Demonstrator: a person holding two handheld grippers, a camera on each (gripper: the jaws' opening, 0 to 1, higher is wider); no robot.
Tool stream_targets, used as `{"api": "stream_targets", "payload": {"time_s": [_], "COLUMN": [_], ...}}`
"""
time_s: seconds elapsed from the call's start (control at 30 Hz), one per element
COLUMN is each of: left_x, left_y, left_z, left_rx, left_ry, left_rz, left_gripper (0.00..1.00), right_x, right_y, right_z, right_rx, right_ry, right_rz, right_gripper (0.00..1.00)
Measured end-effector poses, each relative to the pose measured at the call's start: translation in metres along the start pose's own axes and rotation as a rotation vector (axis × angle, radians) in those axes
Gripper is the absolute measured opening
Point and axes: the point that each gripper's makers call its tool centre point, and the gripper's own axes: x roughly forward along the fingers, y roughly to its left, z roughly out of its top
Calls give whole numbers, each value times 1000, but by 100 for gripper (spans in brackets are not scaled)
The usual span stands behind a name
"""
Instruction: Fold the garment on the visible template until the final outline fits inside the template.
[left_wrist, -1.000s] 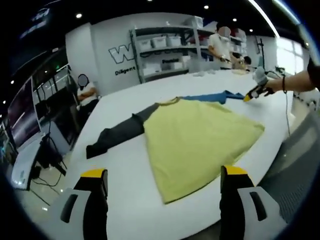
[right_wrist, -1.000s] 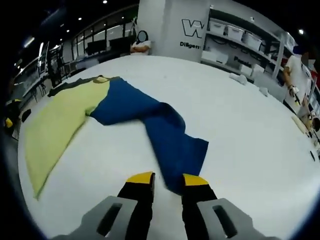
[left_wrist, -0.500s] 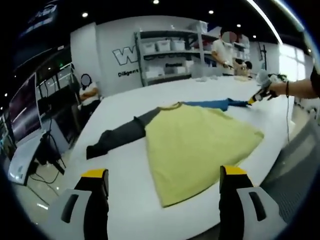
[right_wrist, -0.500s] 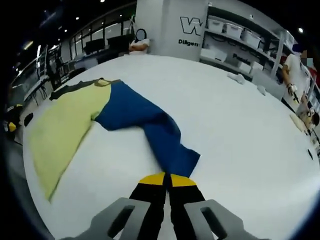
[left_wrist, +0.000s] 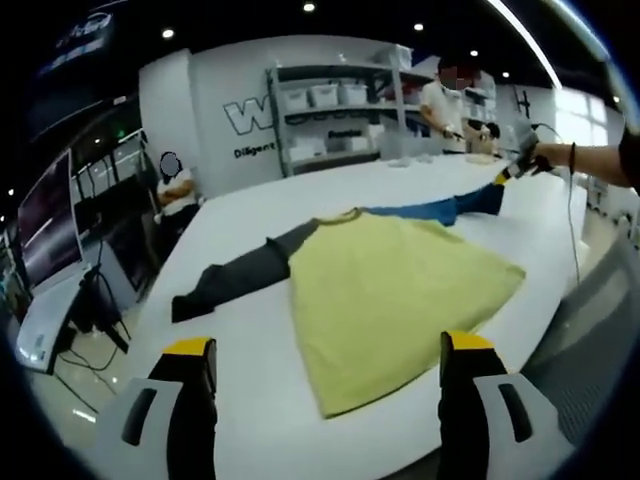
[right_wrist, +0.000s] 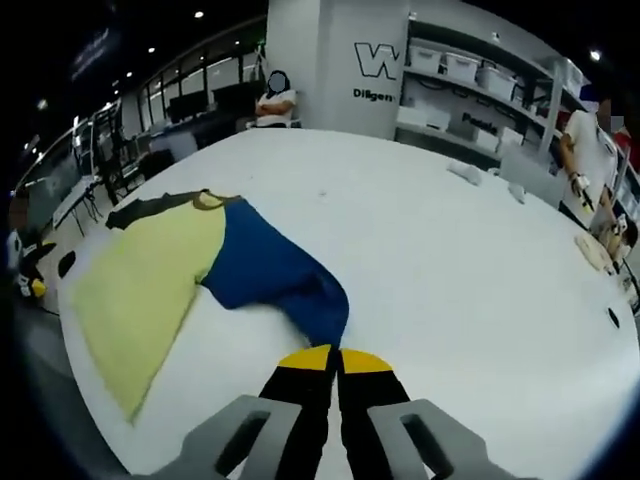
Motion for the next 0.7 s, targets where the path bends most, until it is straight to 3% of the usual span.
{"api": "stream_targets", "payload": {"time_s": [0.33, 0.63, 0.67, 0.7], "left_x": [1, 2, 2, 2], "left_y": [-1, -3, -3, -5], "left_z": [1, -2, -2, -2], "left_rx": [6, 18, 20, 24], "left_ry": [-16, 8, 13, 17], "left_rz": [-13, -12, -13, -14], "left_gripper": [89, 89, 89, 89], "right_x": [35, 61, 77, 83], "right_y": [-37, -53, -76, -83], "right_z": [-13, -23, -21, -23], "right_rx": [134, 115, 114, 115], "right_ry": [90, 117, 123, 131], "right_rz": [-78, -137, -136, -142], "right_gripper": [0, 0, 0, 0]}}
